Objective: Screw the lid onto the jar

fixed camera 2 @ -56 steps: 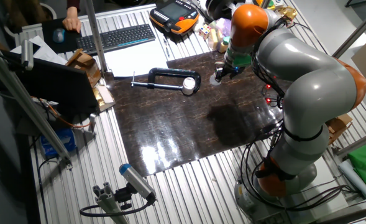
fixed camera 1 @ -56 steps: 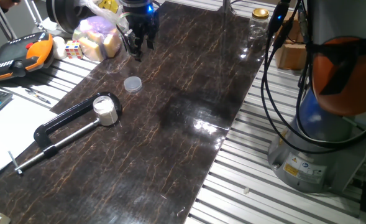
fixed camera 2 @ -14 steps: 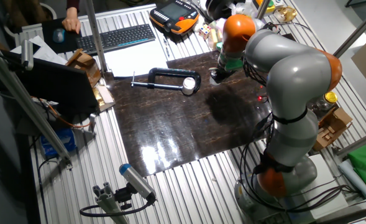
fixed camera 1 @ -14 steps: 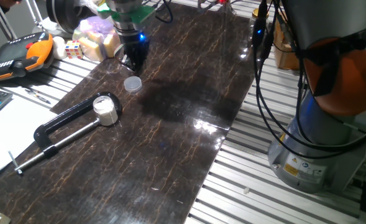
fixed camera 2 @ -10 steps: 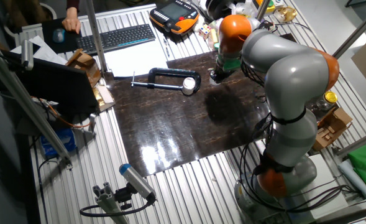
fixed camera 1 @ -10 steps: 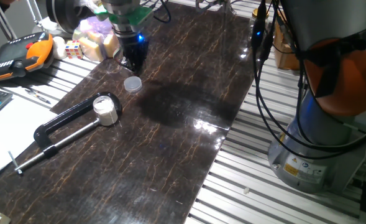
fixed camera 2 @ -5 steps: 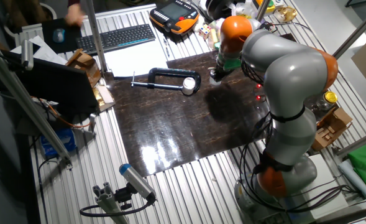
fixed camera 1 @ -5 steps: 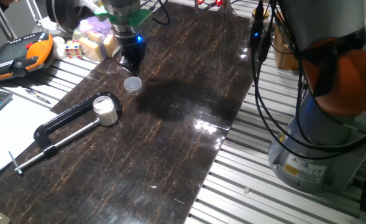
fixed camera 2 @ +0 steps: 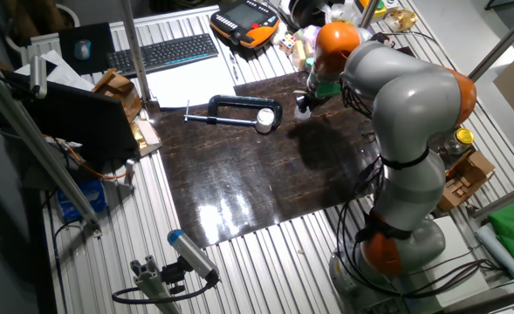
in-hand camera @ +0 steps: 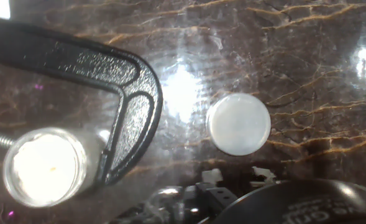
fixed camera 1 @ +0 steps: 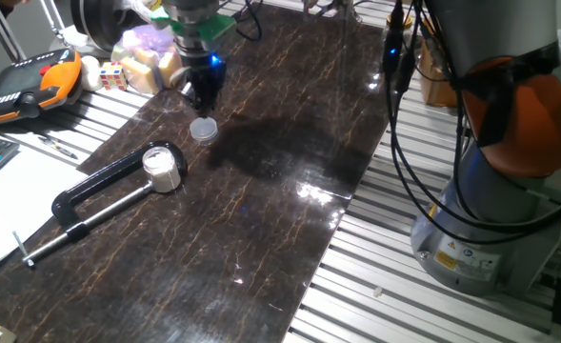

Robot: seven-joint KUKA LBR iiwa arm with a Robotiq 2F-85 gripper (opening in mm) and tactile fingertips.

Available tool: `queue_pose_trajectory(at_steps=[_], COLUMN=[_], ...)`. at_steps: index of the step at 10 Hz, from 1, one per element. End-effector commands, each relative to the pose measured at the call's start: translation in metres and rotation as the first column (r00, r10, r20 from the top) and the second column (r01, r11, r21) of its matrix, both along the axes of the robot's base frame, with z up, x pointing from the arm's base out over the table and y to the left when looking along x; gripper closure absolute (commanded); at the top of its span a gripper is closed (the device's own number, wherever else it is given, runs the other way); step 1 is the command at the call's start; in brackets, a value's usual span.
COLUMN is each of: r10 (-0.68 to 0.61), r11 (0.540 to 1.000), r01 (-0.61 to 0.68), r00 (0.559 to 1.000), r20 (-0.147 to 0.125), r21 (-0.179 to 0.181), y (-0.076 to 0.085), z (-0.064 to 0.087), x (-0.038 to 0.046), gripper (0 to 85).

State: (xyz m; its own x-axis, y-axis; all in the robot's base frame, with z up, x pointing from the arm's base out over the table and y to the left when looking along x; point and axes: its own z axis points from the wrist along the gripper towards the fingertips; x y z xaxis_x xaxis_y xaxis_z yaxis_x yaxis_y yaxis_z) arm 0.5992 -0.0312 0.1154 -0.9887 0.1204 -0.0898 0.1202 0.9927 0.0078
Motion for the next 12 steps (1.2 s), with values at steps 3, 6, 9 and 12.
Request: queue_pose_trajectory(at_steps=[3, 6, 9, 12], r10=[0.005, 0.022, 0.049, 0.071], r11=[1.0, 1.0, 0.999, 0.997], r01=[-0.005, -0.022, -0.049, -0.071], r00=[1.0, 1.0, 0.999, 0.997], r20=[0.007, -0.005, 0.002, 0.006], r21=[0.006, 0.005, -0.007, -0.014], y=[-0.007, -0.007, -0.009, -0.013], z=[-0.012, -0.031, -0.05, -0.061], x=[0.0082, 0.0109, 0.0218, 0.0268], gripper=[5.0, 0.7, 0.0, 0.0])
